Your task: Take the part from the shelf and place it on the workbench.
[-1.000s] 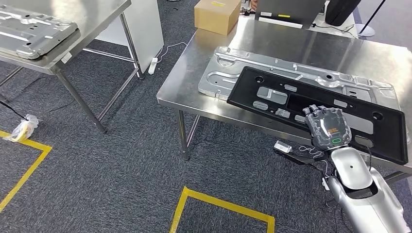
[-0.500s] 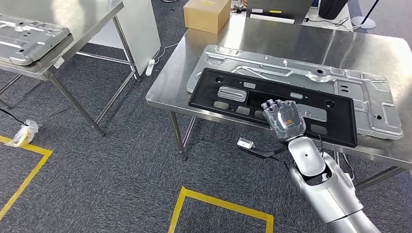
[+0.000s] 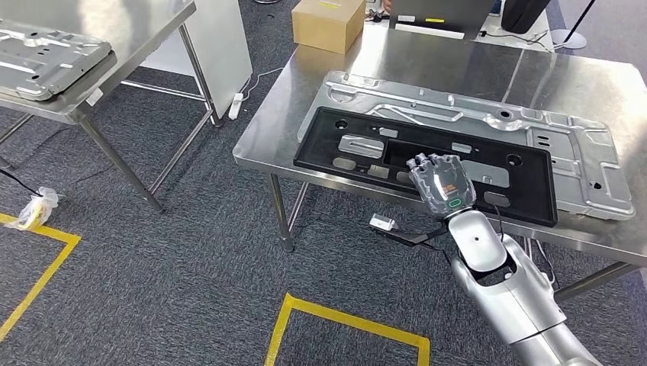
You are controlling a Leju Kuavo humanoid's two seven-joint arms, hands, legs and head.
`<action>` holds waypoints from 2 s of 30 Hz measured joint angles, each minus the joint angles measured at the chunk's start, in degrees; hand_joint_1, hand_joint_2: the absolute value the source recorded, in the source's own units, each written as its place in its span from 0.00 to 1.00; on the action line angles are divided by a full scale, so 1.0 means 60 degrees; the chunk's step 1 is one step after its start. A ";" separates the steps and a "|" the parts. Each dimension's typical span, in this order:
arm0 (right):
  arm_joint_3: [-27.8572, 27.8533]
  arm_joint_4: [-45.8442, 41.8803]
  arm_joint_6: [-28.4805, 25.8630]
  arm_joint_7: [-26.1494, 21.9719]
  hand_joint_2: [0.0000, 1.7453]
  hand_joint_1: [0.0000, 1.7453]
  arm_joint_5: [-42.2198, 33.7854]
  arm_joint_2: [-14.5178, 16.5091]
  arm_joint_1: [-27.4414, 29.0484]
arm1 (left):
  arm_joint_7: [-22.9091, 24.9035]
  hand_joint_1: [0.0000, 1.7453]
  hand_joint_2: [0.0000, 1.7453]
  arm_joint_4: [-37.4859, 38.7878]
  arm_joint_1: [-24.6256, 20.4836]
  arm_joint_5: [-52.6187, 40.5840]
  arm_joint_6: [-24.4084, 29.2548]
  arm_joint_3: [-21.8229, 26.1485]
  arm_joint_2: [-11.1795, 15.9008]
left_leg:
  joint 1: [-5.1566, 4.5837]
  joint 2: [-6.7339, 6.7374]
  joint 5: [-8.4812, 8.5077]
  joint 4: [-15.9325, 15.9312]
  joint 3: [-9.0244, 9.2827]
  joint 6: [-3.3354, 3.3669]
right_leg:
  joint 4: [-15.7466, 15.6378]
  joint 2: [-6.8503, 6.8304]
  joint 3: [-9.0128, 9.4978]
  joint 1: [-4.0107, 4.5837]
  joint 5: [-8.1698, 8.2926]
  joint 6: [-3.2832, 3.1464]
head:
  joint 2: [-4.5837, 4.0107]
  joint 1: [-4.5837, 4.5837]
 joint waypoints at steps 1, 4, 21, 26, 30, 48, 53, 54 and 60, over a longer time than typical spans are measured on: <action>0.0001 0.0001 0.0001 0.0000 1.00 1.00 0.0000 0.0003 -0.0003 | -0.0001 0.00 1.00 0.0000 0.0000 -0.0001 0.0000 0.0000 0.0001 | -0.0001 0.0000 -0.0002 0.0005 -0.0002 0.0002 | 0.0000 -0.0001 0.0000 -0.0001 0.0000 0.0000 | 0.0000 0.0000; 0.0001 0.0001 0.0014 -0.0002 1.00 1.00 -0.0009 0.0005 -0.0011 | -0.0012 0.00 1.00 0.0000 0.0000 -0.0001 0.0001 0.0000 0.0002 | -0.0001 0.0000 -0.0004 0.0010 -0.0005 0.0004 | -0.0001 -0.0001 0.0000 -0.0001 0.0002 0.0003 | 0.0000 0.0000; 0.0008 -0.0013 0.0165 -0.0004 1.00 1.00 -0.0204 -0.0077 0.0098 | -0.0137 0.00 1.00 0.0086 0.0011 -0.0005 0.0045 -0.0004 0.0052 | 0.0340 0.0023 -0.0295 0.0022 0.0285 -0.0295 | 0.0262 0.0042 -0.0218 -0.0340 -0.0049 0.0478 | 0.0000 0.0061; 0.0005 -0.0062 0.0166 -0.0009 1.00 1.00 -0.0229 -0.0126 0.0146 | -0.0161 0.00 1.00 0.0101 0.0013 -0.0006 0.0055 -0.0005 0.0046 | 0.0380 -0.0090 -0.0714 0.0609 0.0093 -0.0386 | 0.0410 0.0207 -0.0203 -0.0260 -0.0237 -0.0065 | 0.0000 -0.0043; 0.0005 -0.0087 0.0168 -0.0014 1.00 1.00 -0.0238 -0.0133 0.0169 | -0.0177 0.00 1.00 0.0102 0.0007 -0.0006 0.0061 -0.0006 0.0046 | 0.0226 -0.0270 -0.1454 0.2992 -0.1349 -0.0173 | 0.0407 0.0286 -0.0054 -0.0067 -0.0386 -0.0271 | 0.0000 -0.0081; 0.0004 -0.0189 0.0182 -0.0018 1.00 1.00 -0.0328 -0.0197 0.0319 | -0.0241 0.00 1.00 0.0102 0.0084 -0.0006 0.0075 -0.0004 0.0025 | -0.0145 -0.0413 -0.0181 -0.0093 0.0293 0.0553 | 0.1795 0.0157 -0.0953 -0.0002 -0.0542 0.0163 | 0.0000 -0.0076; 0.0005 -0.0191 0.0188 -0.0020 1.00 1.00 -0.0329 -0.0224 0.0292 | -0.0242 0.00 1.00 0.0102 0.0055 -0.0003 0.0075 -0.0006 0.0010 | -0.0148 -0.0384 -0.0465 -0.0024 0.0508 0.0280 | 0.0076 0.0065 -0.0423 0.0134 0.0164 -0.0109 | 0.0000 -0.0091; 0.0005 -0.0196 0.0189 -0.0020 1.00 1.00 -0.0329 -0.0224 0.0295 | -0.0241 0.00 1.00 0.0102 0.0051 -0.0003 0.0075 -0.0006 0.0010 | -0.0151 -0.0377 -0.0509 -0.0011 0.0532 0.0222 | 0.0081 0.0091 -0.0366 0.0125 0.0176 -0.0201 | 0.0000 -0.0100; 0.0001 -0.0244 0.0191 -0.0022 1.00 1.00 -0.0330 -0.0231 0.0263 | -0.0244 0.00 1.00 0.0102 0.0027 -0.0003 0.0076 -0.0004 0.0009 | -0.0053 -0.0385 -0.1364 0.2501 -0.0907 -0.0015 | -0.0029 0.0156 0.0075 0.0064 -0.0067 -0.0467 | 0.0000 -0.0165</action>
